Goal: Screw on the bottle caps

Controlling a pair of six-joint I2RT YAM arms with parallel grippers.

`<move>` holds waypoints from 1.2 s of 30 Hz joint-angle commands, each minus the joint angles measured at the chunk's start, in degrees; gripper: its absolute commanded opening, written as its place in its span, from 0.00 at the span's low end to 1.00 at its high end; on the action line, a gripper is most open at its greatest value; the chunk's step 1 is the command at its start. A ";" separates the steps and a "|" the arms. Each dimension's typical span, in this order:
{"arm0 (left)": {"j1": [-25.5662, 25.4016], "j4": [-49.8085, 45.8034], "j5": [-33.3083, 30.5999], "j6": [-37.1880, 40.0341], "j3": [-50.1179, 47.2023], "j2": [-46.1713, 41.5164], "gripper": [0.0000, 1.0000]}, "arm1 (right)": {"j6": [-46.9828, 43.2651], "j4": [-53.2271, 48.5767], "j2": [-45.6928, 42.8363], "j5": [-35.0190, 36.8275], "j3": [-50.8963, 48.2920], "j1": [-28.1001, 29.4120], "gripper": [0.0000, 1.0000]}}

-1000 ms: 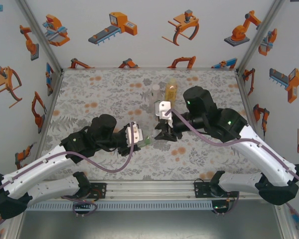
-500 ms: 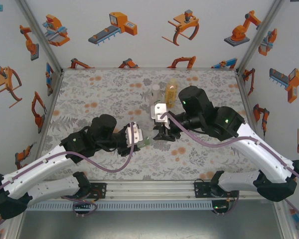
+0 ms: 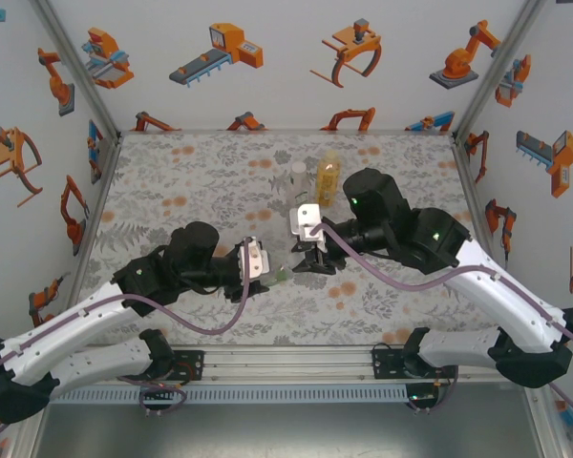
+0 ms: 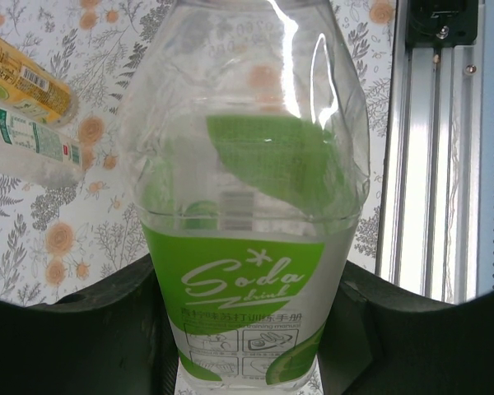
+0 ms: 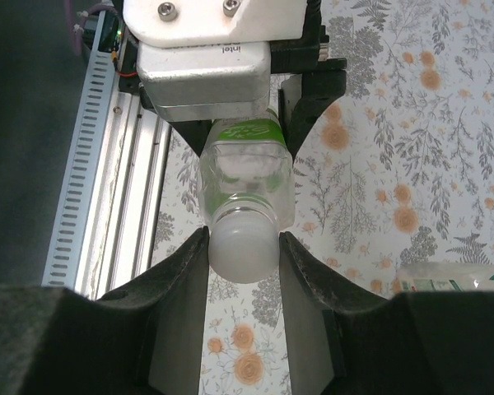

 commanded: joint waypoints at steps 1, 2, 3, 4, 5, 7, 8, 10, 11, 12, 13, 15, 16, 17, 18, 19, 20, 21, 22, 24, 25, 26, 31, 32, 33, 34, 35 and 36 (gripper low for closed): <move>0.42 7.05 2.83 -1.63 1.40 -0.53 0.00 | 0.25 -1.19 0.63 -2.65 -0.92 1.18 0.00; 0.49 6.51 2.70 -1.62 1.92 -0.09 0.00 | 0.53 -1.16 0.85 -2.67 -0.62 1.21 0.00; 0.50 5.92 2.49 -1.55 2.35 0.37 0.00 | 0.79 -1.21 1.15 -2.71 -0.36 1.37 0.00; 0.50 5.47 2.48 -1.36 2.54 0.61 0.00 | 0.90 -1.27 1.41 -2.71 -0.06 1.46 0.00; 0.50 5.37 2.48 -1.26 2.59 0.93 0.00 | 1.15 -1.27 1.67 -2.84 0.16 1.63 0.00; 0.50 5.82 2.66 -1.22 2.35 0.98 0.00 | 1.44 -1.15 2.14 -3.02 0.26 1.95 0.00; 0.50 6.08 2.79 -1.29 2.13 0.94 0.00 | 1.57 -1.21 2.28 -2.97 0.34 2.23 0.00; 0.51 6.39 2.74 -1.43 2.15 0.92 0.00 | 1.70 -1.67 2.63 -2.76 0.60 2.65 0.00; 0.51 6.37 2.85 -1.42 2.17 0.93 0.00 | 1.69 -1.76 2.76 -2.84 0.64 2.77 0.00; 0.59 6.45 2.95 -1.55 2.09 0.81 0.00 | 1.85 -1.62 2.70 -2.76 0.47 2.83 0.00; 0.59 6.65 2.97 -1.62 2.03 0.74 0.00 | 2.01 -1.50 2.67 -2.64 0.32 2.83 0.00; 0.59 7.17 3.07 -1.81 1.79 0.47 0.00 | 2.74 -1.06 2.53 -2.49 -0.12 2.91 0.00; 0.66 7.10 3.01 -1.81 1.81 0.54 0.00 | 2.84 -1.22 2.61 -2.41 -0.07 3.12 0.00; 0.68 6.82 3.05 -1.80 1.94 0.71 0.00 | 2.84 -1.39 2.76 -2.12 0.21 3.37 0.00; 0.68 6.47 3.07 -1.84 2.13 0.89 0.00 | 2.84 -1.42 2.82 -1.48 0.49 3.72 0.00; 0.69 5.99 3.17 -1.81 2.36 1.06 0.00 | 2.84 -1.42 2.85 -0.90 0.68 3.94 0.00; 0.68 5.74 3.34 -1.80 2.51 1.25 0.00 | 2.84 -1.40 2.82 -0.58 0.82 4.05 0.00; 0.68 5.68 3.46 -1.91 2.44 1.33 0.00 | 2.78 -1.42 2.81 -0.26 0.98 4.19 0.00; 0.72 5.61 3.58 -1.86 2.41 1.37 0.00 | 2.70 -1.50 2.87 -0.10 1.13 4.31 0.00; 0.76 5.81 4.03 -2.13 2.33 1.51 0.00 | 1.97 -1.93 2.88 1.03 1.54 4.99 0.00; 0.81 5.78 4.37 -2.19 2.34 1.55 0.00 | 1.28 -2.37 2.98 1.49 1.75 5.29 0.00; 0.85 5.80 4.78 -2.29 2.34 1.67 0.00 | 0.32 -3.08 3.03 2.23 2.17 5.78 0.00; 1.02 6.48 6.32 -2.47 1.66 1.46 0.00 | -3.61 -5.71 3.61 6.00 4.67 8.19 0.00; 1.11 6.28 6.55 -2.58 1.70 1.48 0.00 | -4.47 -6.22 3.48 6.76 5.11 8.61 0.00; 1.18 6.00 6.69 -2.60 1.73 1.52 0.00 | -5.36 -6.81 3.54 7.48 5.49 9.11 0.00; 1.20 5.92 6.85 -2.65 1.80 1.51 0.00 | -6.10 -7.32 3.49 8.04 5.88 9.45 0.00; 1.27 5.84 7.04 -2.74 1.80 1.51 0.00 | -6.83 -7.98 3.54 8.74 6.35 9.82 0.00; 1.33 5.67 7.13 -2.78 1.81 1.55 0.00 | -7.48 -8.52 3.58 9.29 6.78 10.19 0.00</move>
